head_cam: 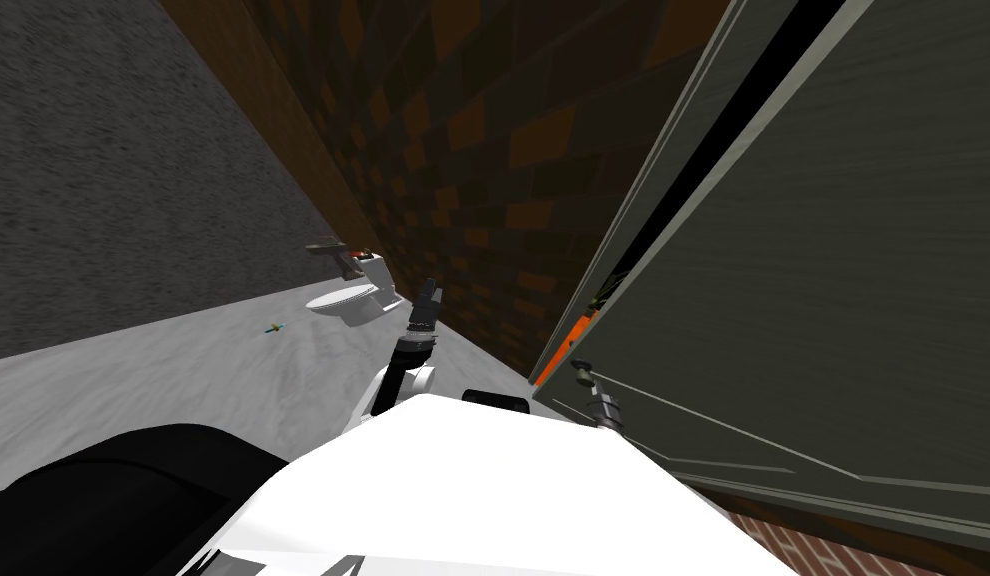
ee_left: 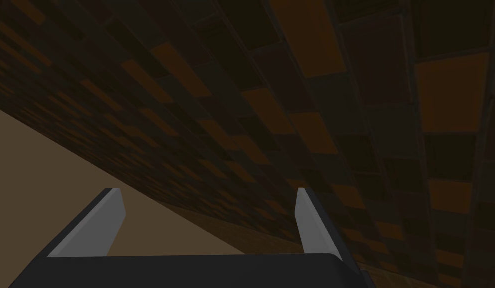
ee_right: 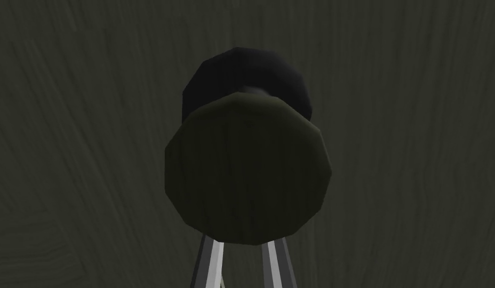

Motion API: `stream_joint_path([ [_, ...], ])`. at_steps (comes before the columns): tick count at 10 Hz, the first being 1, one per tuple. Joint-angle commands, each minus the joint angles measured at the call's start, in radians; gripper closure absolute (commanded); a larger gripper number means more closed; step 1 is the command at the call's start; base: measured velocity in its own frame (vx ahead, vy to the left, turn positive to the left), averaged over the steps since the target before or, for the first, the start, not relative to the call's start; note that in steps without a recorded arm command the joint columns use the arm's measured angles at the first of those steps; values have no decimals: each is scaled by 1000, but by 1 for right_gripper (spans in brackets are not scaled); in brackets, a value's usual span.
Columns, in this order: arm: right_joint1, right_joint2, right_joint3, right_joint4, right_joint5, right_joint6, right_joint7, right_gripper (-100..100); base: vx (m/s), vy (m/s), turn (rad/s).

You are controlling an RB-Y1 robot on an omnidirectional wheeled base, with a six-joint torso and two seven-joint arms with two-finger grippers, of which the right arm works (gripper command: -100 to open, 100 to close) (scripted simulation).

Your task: Pull the door open

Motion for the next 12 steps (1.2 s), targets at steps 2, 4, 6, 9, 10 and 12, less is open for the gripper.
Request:
stream_joint_path([
  [2,-15,7,25,3,-2,-13,-60,100,-26,-6,17],
  [4,-17,4,31,4,-11,-13,-102,100,-24,-4,27],
  [6,-18,1,36,4,-20,-13,-143,100,-22,6,23],
  [9,-25,-6,41,35,-60,-10,-221,-100,-48,-16,3],
  [10,-27,-5,48,32,-71,-9,-248,-100,-86,3,31],
  [12,-33,-3,63,26,-99,-6,-305,-100,-94,49,62],
])
